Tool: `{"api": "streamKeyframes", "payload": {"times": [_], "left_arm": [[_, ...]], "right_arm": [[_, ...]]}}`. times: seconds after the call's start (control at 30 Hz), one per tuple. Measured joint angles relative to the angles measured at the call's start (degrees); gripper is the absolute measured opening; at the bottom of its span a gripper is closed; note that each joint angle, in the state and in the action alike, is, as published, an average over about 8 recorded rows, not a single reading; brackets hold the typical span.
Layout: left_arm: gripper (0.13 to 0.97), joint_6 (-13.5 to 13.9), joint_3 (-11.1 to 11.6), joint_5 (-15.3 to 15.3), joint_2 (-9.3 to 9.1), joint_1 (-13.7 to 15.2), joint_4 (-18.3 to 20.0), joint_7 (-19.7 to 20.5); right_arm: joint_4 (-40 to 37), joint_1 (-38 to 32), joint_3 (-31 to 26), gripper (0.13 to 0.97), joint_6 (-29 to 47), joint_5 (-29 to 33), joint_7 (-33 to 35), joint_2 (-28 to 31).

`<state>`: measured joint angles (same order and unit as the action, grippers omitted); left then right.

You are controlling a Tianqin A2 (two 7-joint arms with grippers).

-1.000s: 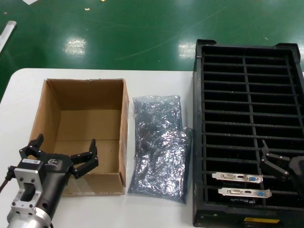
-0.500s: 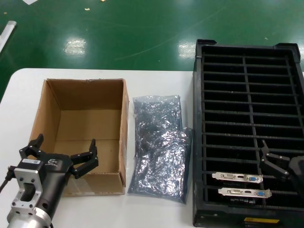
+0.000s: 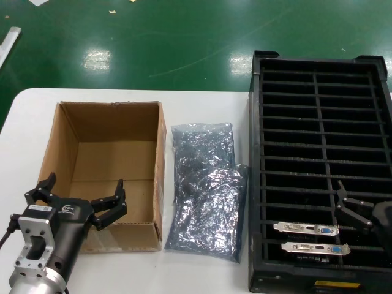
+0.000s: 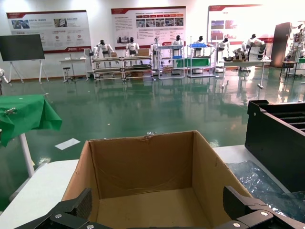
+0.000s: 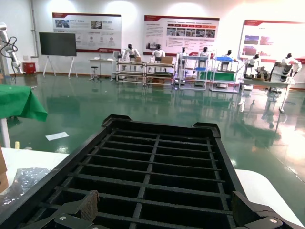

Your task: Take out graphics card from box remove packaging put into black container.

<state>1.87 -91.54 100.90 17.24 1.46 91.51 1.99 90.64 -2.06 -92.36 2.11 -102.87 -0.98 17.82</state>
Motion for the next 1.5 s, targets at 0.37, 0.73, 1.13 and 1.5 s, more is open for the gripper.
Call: {"api": "streamKeyframes", "payload": {"times": [0.37, 0.73, 1.13, 1.5], "left_arm": [[0.966, 0.0, 0.0, 0.0, 0.0, 0.0, 0.0, 0.0], [0.966, 0.0, 0.0, 0.0, 0.0, 0.0, 0.0, 0.0], [0.966, 0.0, 0.0, 0.0, 0.0, 0.0, 0.0, 0.0], [0.966, 0.0, 0.0, 0.0, 0.0, 0.0, 0.0, 0.0]], "right_arm": [[0.0, 0.0, 0.0, 0.966, 0.0, 0.0, 0.0, 0.0], [0.0, 0.0, 0.0, 0.966, 0.0, 0.0, 0.0, 0.0], [0.0, 0.0, 0.0, 0.966, 0.0, 0.0, 0.0, 0.0], [0.0, 0.0, 0.0, 0.966, 0.0, 0.0, 0.0, 0.0]]}}
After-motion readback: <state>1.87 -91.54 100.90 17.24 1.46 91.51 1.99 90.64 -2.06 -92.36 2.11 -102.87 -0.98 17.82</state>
